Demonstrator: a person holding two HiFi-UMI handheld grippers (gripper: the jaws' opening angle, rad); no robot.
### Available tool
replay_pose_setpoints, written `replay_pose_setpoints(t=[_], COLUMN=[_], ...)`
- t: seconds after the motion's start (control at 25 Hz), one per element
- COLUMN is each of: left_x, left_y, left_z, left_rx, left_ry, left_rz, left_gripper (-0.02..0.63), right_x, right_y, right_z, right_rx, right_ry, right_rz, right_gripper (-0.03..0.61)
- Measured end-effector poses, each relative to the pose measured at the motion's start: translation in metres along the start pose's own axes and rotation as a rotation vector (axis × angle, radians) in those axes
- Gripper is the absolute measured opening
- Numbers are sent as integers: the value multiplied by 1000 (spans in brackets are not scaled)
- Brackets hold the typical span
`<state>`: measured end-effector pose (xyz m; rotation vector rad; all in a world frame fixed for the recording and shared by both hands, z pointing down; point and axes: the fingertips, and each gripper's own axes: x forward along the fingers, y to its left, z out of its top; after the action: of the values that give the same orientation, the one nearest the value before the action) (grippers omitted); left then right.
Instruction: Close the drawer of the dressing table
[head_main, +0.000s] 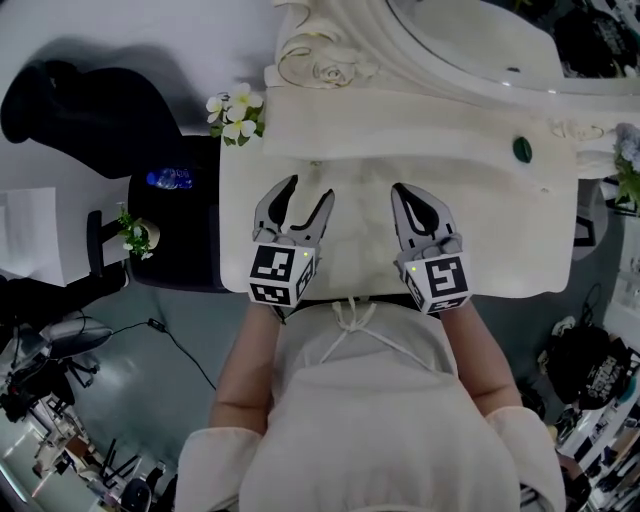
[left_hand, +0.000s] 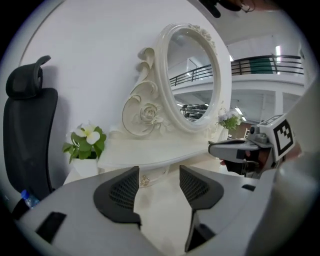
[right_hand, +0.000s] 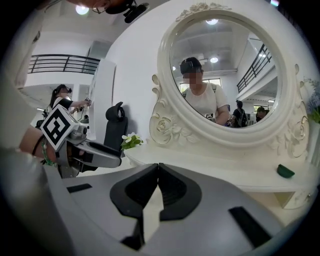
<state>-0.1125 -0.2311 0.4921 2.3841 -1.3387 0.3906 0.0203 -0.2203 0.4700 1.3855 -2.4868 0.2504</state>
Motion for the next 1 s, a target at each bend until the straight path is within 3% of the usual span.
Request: replay_pose_setpoints(t=[0.2,0.56,0.76,1.0], left_x=[-29,-75,-83,-88], left_y=[-15,-42,-50,-60], left_z=[48,131,142,150], left_rx=[65,135,161,180], left_ry=[-119,-333,-354,-365], left_rz=[-29,-45,-63,-101], left_gripper=[245,96,35,20], right_x=[-17,-45,-57,-67], right_y=[4,-5,-4,-8], right_z=[23,68,86,97], right_rx=[-25,-24,-59,-95], right_ry=[-66,-160,-192,-203], right_rz=[7,8,29,46], right_gripper=[6,6,6,5])
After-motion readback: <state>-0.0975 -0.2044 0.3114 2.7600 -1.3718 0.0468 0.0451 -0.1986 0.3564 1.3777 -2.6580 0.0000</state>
